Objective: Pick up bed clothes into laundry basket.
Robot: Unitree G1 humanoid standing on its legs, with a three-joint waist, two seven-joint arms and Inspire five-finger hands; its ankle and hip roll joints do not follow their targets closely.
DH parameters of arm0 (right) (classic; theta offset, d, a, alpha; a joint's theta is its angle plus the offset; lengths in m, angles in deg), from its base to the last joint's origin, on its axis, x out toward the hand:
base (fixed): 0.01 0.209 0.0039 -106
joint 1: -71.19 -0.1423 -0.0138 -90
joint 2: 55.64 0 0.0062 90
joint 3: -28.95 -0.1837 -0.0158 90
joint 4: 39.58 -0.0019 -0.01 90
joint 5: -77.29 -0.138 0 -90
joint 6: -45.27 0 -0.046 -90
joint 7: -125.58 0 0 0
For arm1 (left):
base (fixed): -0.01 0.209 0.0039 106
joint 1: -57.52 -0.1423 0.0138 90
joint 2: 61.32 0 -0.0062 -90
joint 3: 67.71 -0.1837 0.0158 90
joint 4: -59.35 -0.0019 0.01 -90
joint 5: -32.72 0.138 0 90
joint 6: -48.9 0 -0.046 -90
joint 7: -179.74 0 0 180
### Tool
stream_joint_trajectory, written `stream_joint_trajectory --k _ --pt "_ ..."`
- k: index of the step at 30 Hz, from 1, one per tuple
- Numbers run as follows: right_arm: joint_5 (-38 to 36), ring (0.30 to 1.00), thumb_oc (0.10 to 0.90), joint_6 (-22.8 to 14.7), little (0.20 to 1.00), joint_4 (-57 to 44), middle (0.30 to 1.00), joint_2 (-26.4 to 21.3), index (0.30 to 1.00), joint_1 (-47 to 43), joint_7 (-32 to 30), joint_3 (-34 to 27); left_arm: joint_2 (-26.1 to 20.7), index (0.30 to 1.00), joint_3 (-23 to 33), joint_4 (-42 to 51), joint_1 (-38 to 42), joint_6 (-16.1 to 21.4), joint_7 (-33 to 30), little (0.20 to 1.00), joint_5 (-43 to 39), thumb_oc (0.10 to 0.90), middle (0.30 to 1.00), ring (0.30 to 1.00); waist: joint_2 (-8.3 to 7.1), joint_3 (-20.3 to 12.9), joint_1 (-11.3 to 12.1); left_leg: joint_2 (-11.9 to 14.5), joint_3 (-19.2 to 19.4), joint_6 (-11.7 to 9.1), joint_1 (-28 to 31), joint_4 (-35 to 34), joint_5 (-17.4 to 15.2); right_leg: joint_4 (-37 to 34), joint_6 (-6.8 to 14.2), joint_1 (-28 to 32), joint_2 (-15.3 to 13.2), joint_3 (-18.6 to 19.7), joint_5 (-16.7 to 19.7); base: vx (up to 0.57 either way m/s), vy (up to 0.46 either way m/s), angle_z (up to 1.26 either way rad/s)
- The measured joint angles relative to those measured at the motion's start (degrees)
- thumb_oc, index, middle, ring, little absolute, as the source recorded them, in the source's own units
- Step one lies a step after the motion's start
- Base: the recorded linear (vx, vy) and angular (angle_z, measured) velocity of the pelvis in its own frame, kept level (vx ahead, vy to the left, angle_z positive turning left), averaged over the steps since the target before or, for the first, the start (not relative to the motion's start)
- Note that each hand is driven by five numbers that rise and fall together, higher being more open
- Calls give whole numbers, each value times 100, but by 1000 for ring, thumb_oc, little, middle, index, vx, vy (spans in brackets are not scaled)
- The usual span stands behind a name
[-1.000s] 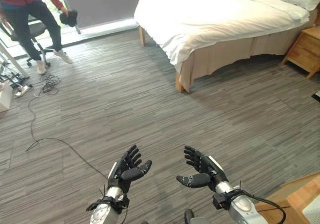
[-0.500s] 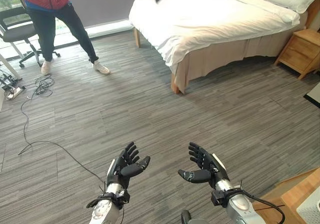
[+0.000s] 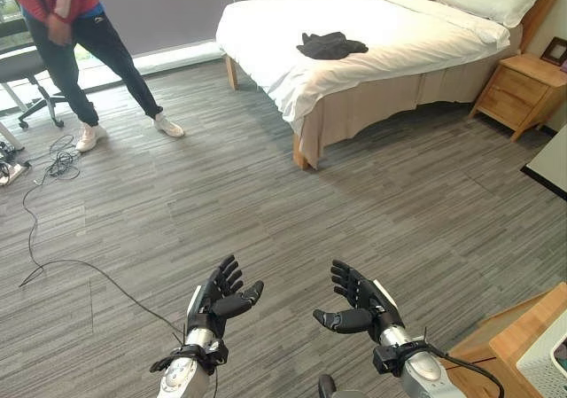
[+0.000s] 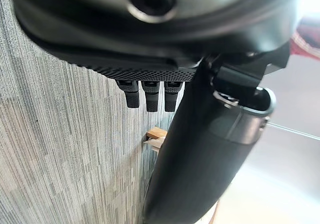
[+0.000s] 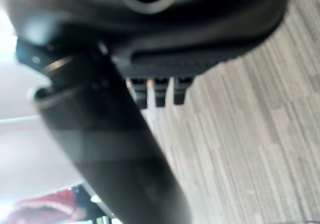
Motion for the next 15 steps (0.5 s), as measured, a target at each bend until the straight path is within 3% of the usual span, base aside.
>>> stream_joint_trajectory --k 11,13,15 --pt "22 900 800 -1 900 12 900 -38 900 -159 -113 -30 18 900 2 -17 56 110 -114 900 -53 800 900 900 -24 -22 47 -121 20 17 -157 2 16 84 70 -167 -124 55 56 -5 90 -2" --pt "39 900 800 -2 900 17 900 -41 900 -207 -156 -81 18 900 7 -34 96 163 -126 900 -49 800 900 900 -22 -7 56 -310 -33 65 -225 10 13 394 160 -351 -258 22 -35 -10 215 15" --pt "71 900 800 -7 900 28 900 -25 900 -339 -200 -56 10 900 67 -237 208 207 -191 900 8 800 900 900 2 194 58 -434 -31 230 -188 123 -94 1303 291 -716 -388 -45 -176 64 265 -1"
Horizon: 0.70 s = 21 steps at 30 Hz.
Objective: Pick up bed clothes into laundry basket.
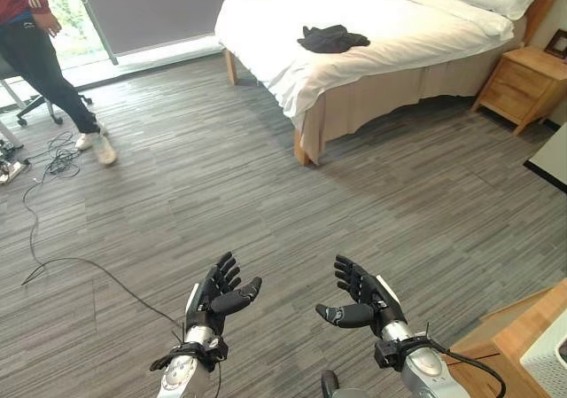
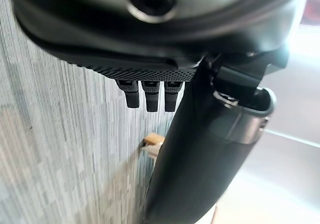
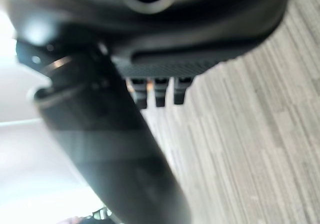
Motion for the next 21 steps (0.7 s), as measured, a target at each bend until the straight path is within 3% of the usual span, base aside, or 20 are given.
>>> stream_joint_trajectory --k 3,5,7,8,9,10,11,12,13,14,15,16,17,18,19,21 --pt "7 900 800 -25 900 90 900 92 900 -157 -22 122 -32 900 270 -246 79 8 -227 900 227 800 900 900 -15 341 -8 -150 -1 148 56 233 -174 1269 56 -577 -230 -35 101 173 95 -7" --pt "5 900 800 -23 900 109 900 93 900 -95 -16 188 -106 900 405 -262 28 8 -327 900 229 800 900 900 -26 457 -9 -158 -7 223 109 268 -124 1594 87 -718 -348 -184 84 4 -3 13" --pt "5 900 800 -24 900 141 900 113 900 -91 -12 222 -213 900 537 -264 -7 9 -362 900 229 800 900 900 -26 492 48 -141 -75 201 62 275 -130 1535 48 -673 -336 -247 223 1136 -252 15" --pt "2 900 800 -13 900 74 900 137 900 -7 33 155 -162 900 576 -259 28 20 -372 900 222 800 900 900 -99 451 -64 -144 -329 47 -228 429 -331 1875 193 -1043 -323 -345 -317 1491 -376 50" --pt "-34 900 800 -17 900 -403 900 113 900 124 -58 22 -173 900 562 -296 365 6 -430 900 211 800 900 900 90 518 -185 -81 -581 140 -660 858 -385 1379 313 -1052 -518 -956 -846 536 -182 65" --pt "-50 900 800 -145 900 -507 900 47 900 -5 -7 27 -148 900 597 -380 681 128 -437 900 206 800 900 900 101 782 -332 -33 -730 147 -733 905 -435 561 403 -1016 -526 -1310 -788 510 -239 73" --pt "-46 900 800 -140 900 -394 900 77 900 -184 29 95 -231 900 621 -621 983 184 -441 900 202 800 900 900 2 828 -456 -18 -815 202 -728 837 -396 -80 459 -1026 -637 -1604 -559 724 -343 35" --pt "-48 900 800 -125 900 -346 900 77 900 -229 21 128 -181 900 576 -664 1011 181 -442 900 164 800 900 900 -15 826 -434 29 -802 102 -737 838 -456 -199 363 -970 -623 -1654 -488 710 -347 30" --pt "-48 900 800 -108 900 -225 900 85 900 -157 13 162 -155 900 462 -583 924 256 -409 900 142 800 900 900 -147 610 -491 153 -845 -102 -706 877 -593 -164 288 -894 -676 -1751 -439 621 -277 35" --pt "-52 900 800 -125 900 -150 900 110 900 -144 26 188 -174 900 311 -460 786 302 -416 900 104 800 900 900 -226 501 -538 247 -890 -351 -592 887 -612 192 88 -898 -634 -1591 -586 415 -226 44" --pt "-76 900 800 -132 900 58 900 183 900 -236 24 226 -191 900 158 -382 712 333 -415 900 -19 800 900 900 -341 466 -557 315 -971 -572 -741 1688 -853 214 -128 -800 -476 -1563 -491 771 -512 35" --pt "-115 900 800 -125 900 202 900 176 900 -321 13 218 -113 900 72 -398 720 324 -404 900 -98 800 900 900 -360 466 -538 396 -933 -905 -1265 3765 -1178 262 -436 -732 -327 -1537 -277 527 -410 -10" --pt "-201 900 800 -113 900 293 900 67 900 -450 -26 271 65 900 18 -497 714 297 -395 900 -311 800 900 900 -317 453 -385 447 -841 -934 -1482 4783 -604 263 -715 -591 -107 -1500 -310 480 -386 -35" --pt "-255 900 800 -116 900 338 900 56 900 -421 -51 330 96 900 -73 -599 765 219 -410 900 -423 800 900 900 -450 464 -237 490 -708 -877 -1618 5104 170 42 -862 -319 -48 -1416 -259 316 -154 -56" --pt "-253 900 800 -129 900 331 900 22 900 -422 -53 397 84 900 -158 -606 777 197 -392 900 -400 800 900 900 -578 505 -155 464 -632 -852 -1664 5319 581 -140 -994 -69 -50 -1313 -221 537 -196 -39" --pt "-247 900 800 -133 900 389 900 4 900 -466 -115 419 96 900 -239 -600 818 177 -345 900 -269 800 900 900 -587 535 -102 591 -402 -746 -1814 5322 269 -466 -963 335 24 -1247 -302 593 -78 -22"
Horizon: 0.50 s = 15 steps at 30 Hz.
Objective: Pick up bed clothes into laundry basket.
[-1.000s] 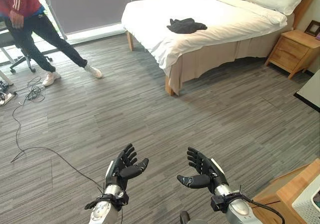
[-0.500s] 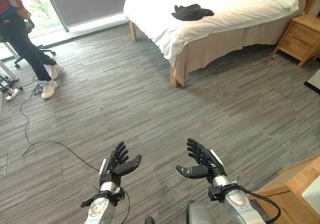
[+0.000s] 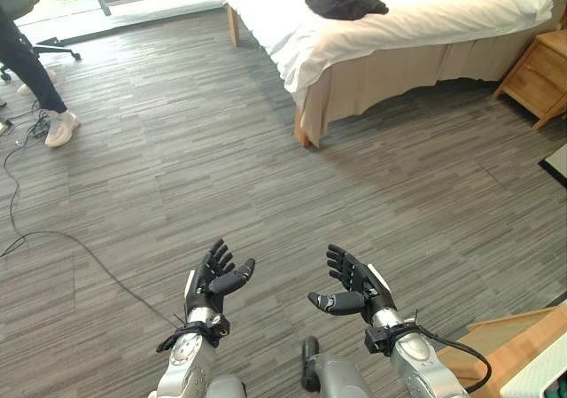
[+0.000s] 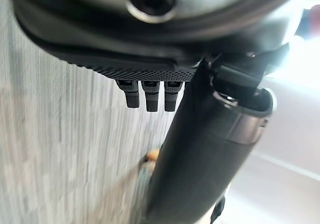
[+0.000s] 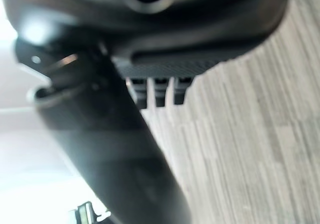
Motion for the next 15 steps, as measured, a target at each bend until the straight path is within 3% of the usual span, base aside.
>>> stream_joint_trajectory --k 1,2,3,4,6,7,10,11,12,13,14,15 --pt "-1 900 800 1 900 -2 900 -4 900 13 -53 -23 4 900 -9 17 40 2 29 900 -5 800 900 900 9 8 37 108 249 64 -101 -255 -112 -183 -33 236 44 2 -21 764 94 -12" --pt "-1 900 800 -1 900 -22 900 -17 900 16 -49 -20 4 900 -17 32 119 4 41 900 -9 800 900 900 31 3 98 246 610 127 -163 -1020 -198 -469 -101 538 126 0 10 569 103 -10" --pt "14 900 800 -9 900 -35 900 -36 900 11 -36 -8 -1 900 -20 35 136 14 45 900 -6 800 900 900 87 -4 124 254 720 139 -248 -1280 -221 -557 -31 636 199 21 -39 633 176 -21" --pt "55 900 800 -19 900 -139 900 -165 900 24 -29 25 19 900 -27 67 153 26 61 900 -4 800 900 900 224 -61 167 241 793 162 -182 -2812 -217 -755 21 770 310 62 29 635 162 -41" --pt "203 900 800 -47 900 -159 900 -272 900 -12 -26 94 35 900 -23 47 143 48 54 900 -7 800 900 900 458 -16 378 108 587 86 -193 -4079 -69 -1041 98 1026 553 382 19 638 149 -78" --pt "261 900 800 -54 900 -79 900 -284 900 11 6 89 35 900 20 24 67 48 48 900 -7 800 900 900 565 -21 465 36 269 78 -99 -4758 122 -1303 87 1299 641 537 69 445 85 -105" --pt "272 900 800 -33 900 45 900 -216 900 91 94 94 39 900 171 -127 -65 50 64 900 -7 800 900 900 685 -9 699 -116 -194 -13 -114 -5343 440 -1407 165 1799 696 1172 -201 585 139 -113" --pt "272 900 800 -42 900 2 900 -222 900 178 106 80 41 900 211 -122 -166 51 56 900 -6 800 900 900 729 -47 707 -35 -139 6 -140 -5239 440 -1415 252 1984 697 1321 -330 513 198 -113" --pt "273 900 800 -39 900 -23 900 -265 900 297 142 76 49 900 269 -124 -268 46 86 900 -5 800 900 900 785 -109 694 15 21 178 -75 -5050 384 -1449 403 2245 657 1482 -571 505 243 -82" --pt "273 900 800 -23 900 -15 900 -252 900 360 146 79 41 900 296 -122 -321 46 89 900 -5 800 900 900 719 -151 700 -11 156 361 -28 -4937 813 -1361 474 2298 595 1575 -729 350 180 -67" --pt "283 900 800 -14 900 -20 900 -139 900 474 165 89 -60 900 369 -116 -355 47 87 900 -4 800 900 900 375 -296 702 -269 352 478 -30 -4750 939 -1159 570 2268 209 1654 -936 457 258 -68" --pt "319 900 800 -12 900 -54 900 -61 900 493 233 105 -171 900 442 -115 -330 47 83 900 -4 800 900 900 126 -383 723 -511 533 632 6 -4693 841 -901 715 2138 -74 1690 -1039 361 242 -56"
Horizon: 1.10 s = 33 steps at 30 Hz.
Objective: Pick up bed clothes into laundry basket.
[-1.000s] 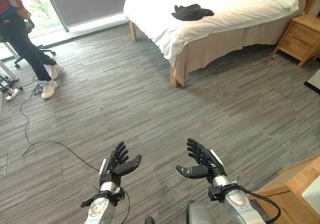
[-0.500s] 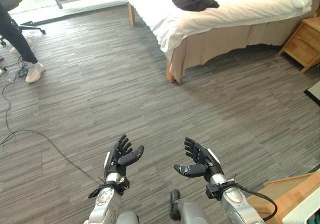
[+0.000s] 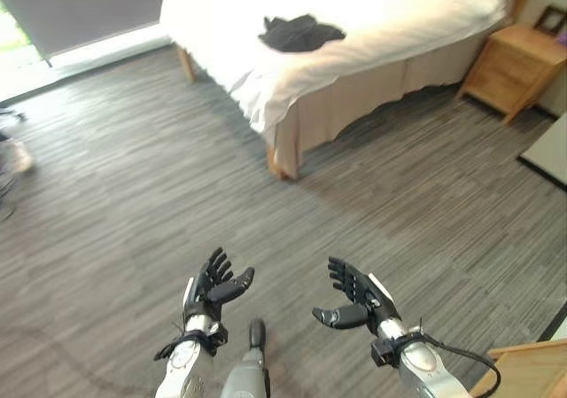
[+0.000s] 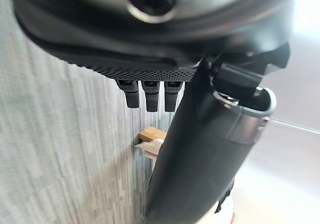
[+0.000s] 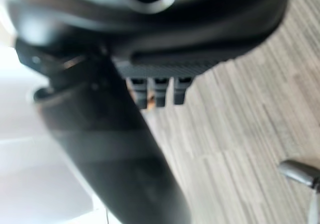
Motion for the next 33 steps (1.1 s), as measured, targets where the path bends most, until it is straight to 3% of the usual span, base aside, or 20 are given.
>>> stream_joint_trajectory --k 2,3,4,7,8,9,11,12,14,15,16,18,20,21,24,27,33 --pt "66 900 800 -2 900 -27 900 142 900 -14 -20 -50 -76 900 22 2 124 -2 -13 900 9 800 900 900 -99 -10 3 -163 123 208 89 39 -60 763 145 -271 -233 -64 -55 353 252 -40" --pt "53 900 800 5 900 -45 900 219 900 -180 -12 1 -101 900 55 68 275 5 -39 900 11 800 900 900 28 75 36 -151 239 351 240 15 -201 1979 407 -836 -223 100 76 270 207 -43" --pt "48 900 800 5 900 -128 900 320 900 -260 0 18 -141 900 69 65 348 3 -37 900 21 800 900 900 124 174 -10 -189 235 373 449 -79 -223 2829 483 -1208 -246 17 71 369 298 -34" --pt "48 900 800 -27 900 -211 900 368 900 -350 108 191 -298 900 76 85 497 11 -47 900 265 800 900 900 214 284 -155 -376 332 663 999 -247 -523 3550 483 -1732 -629 -321 168 363 255 -7" --pt "53 900 800 -27 900 -225 900 375 900 -437 144 225 -318 900 123 201 422 14 -61 900 275 800 900 900 297 293 -140 -374 417 703 1138 -344 -585 3470 462 -1925 -834 -636 185 293 118 -33" --pt "43 900 800 -30 900 -299 900 378 900 -441 163 195 -339 900 144 293 382 22 -54 900 278 800 900 900 410 322 -186 -368 422 647 1210 -441 -578 3228 485 -2163 -869 -695 208 375 151 -21" --pt "-25 900 800 -36 900 -408 900 315 900 -329 245 143 -345 900 137 314 372 63 -30 900 277 800 900 900 468 359 -452 -399 208 691 1356 -685 -566 2573 498 -2440 -672 -723 204 333 71 28" --pt "-95 900 800 -35 900 -376 900 293 900 -291 245 130 -332 900 123 275 391 64 -25 900 277 800 900 900 461 371 -562 -374 114 649 1379 -721 -574 1992 508 -2500 -414 -525 212 403 11 66" --pt "-178 900 800 -44 900 -353 900 311 900 -71 232 -56 -316 900 -28 163 473 72 10 900 284 800 900 900 392 420 -820 -374 -220 564 1487 -759 -606 468 498 -2450 75 -336 727 266 0 82" --pt "-196 900 800 -46 900 -390 900 312 900 122 230 -173 -266 900 -142 190 399 67 75 900 287 800 900 900 269 407 -806 -476 -304 477 1631 -758 -572 232 392 -2384 108 -312 1148 65 -34 64" --pt "-299 900 800 -61 900 -218 900 117 900 -424 240 -191 341 900 -340 281 -55 66 221 900 277 800 900 900 330 308 -659 -2 -278 34 1849 -755 -841 323 -70 -2296 489 -757 1765 0 -115 39" --pt "-295 900 800 -104 900 -163 900 161 900 -326 290 -454 285 900 -309 304 -57 44 427 900 196 800 900 900 511 288 -641 122 -248 149 1660 -715 -885 1013 -43 -2611 477 -758 1456 -70 -105 17" --pt "-298 900 800 -146 900 -118 900 279 900 -56 206 -1045 -19 900 -237 538 -149 68 556 900 202 800 900 900 384 164 -605 -13 -363 34 1495 -673 -842 1164 173 -2692 70 -508 1199 -146 -72 20" --pt "-316 900 800 -205 900 156 900 319 900 -119 133 -1226 -63 900 -88 472 -158 65 567 900 201 800 900 900 406 160 -671 7 -383 -5 1470 -663 -821 1061 101 -2671 112 -440 1172 -84 -57 5" --pt "-595 900 800 -163 900 315 900 98 900 -168 -214 -1436 72 900 284 478 -305 64 452 900 -58 800 900 900 618 134 -657 173 -280 -51 1550 -665 -789 619 -41 -2394 260 -514 1422 -14 -73 -11" --pt "-419 900 800 -184 900 269 900 -169 900 -218 -288 -1497 98 900 337 456 -250 64 437 900 -56 800 900 900 638 117 -633 268 -322 -52 1677 -581 -792 387 -74 -2031 323 -693 1448 -11 -26 25" --pt "-463 900 800 -229 900 260 900 -25 900 -557 -379 -1477 106 900 362 505 -140 68 330 900 -1 800 900 900 713 76 -575 288 -425 -91 1590 -579 -842 460 -94 -2051 317 -799 1420 30 36 15"
